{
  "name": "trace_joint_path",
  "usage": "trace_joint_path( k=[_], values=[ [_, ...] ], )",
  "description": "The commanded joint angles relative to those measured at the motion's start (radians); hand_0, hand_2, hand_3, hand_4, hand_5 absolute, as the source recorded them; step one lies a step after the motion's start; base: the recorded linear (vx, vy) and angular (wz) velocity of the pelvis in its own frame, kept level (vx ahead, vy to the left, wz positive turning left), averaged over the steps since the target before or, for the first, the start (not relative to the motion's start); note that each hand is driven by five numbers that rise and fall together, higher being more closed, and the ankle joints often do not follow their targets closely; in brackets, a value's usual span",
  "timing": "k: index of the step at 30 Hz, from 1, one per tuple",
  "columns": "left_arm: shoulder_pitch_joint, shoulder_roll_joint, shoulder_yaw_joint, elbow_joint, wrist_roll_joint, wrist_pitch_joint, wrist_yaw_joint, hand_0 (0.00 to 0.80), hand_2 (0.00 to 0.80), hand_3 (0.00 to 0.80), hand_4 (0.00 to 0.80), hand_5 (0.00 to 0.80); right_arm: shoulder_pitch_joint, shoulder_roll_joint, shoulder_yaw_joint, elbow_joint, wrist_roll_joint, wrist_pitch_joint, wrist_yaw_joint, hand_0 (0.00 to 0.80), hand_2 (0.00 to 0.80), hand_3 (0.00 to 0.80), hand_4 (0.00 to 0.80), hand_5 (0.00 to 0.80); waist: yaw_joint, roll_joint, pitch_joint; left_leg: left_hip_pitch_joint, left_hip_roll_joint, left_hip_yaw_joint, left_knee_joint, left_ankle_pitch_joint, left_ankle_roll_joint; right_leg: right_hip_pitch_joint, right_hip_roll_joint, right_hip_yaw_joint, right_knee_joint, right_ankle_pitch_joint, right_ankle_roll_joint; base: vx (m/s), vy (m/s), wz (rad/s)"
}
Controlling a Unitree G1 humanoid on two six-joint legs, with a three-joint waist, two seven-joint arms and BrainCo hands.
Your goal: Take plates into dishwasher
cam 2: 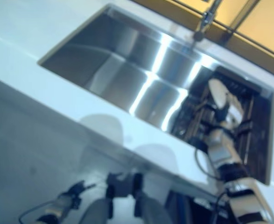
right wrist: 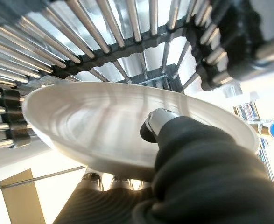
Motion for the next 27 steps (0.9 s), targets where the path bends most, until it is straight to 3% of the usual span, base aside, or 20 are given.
trace_joint_path(
  k=[1, 12, 27],
  values=[
    [0.011, -0.003, -0.004, -0.040, -0.010, -0.019, -0.004, 0.000, 0.000, 0.000, 0.000, 0.000, 0.018, -0.005, -0.034, -0.056, 0.041, -0.033, -0.046, 0.800, 0.800, 0.800, 0.800, 0.800, 0.016, 0.050, -0.003, 0.083, -0.047, 0.017, -0.249, 0.011, 0.093, 0.065, 0.022, -0.006, 0.105, -0.246, -0.015, -0.019, 0.031, -0.01],
    [0.026, 0.002, 0.009, -0.030, -0.004, -0.018, -0.004, 0.000, 0.000, 0.000, 0.000, 0.000, 0.026, -0.064, -0.074, -0.049, 0.027, -0.024, 0.005, 0.800, 0.800, 0.800, 0.800, 0.800, 0.014, 0.050, -0.027, 0.098, -0.050, 0.021, -0.253, 0.012, 0.094, 0.076, 0.019, -0.006, 0.101, -0.242, -0.009, -0.010, 0.014, -0.06],
    [0.036, -0.008, 0.012, -0.028, 0.009, -0.024, -0.003, 0.000, 0.000, 0.000, 0.000, 0.000, 0.034, -0.077, -0.109, -0.104, 0.009, -0.067, -0.016, 0.800, 0.800, 0.800, 0.800, 0.800, 0.008, 0.059, -0.040, 0.109, -0.053, 0.030, -0.258, 0.010, 0.096, 0.086, 0.017, -0.004, 0.092, -0.240, -0.006, -0.007, 0.003, -0.04]
  ],
)
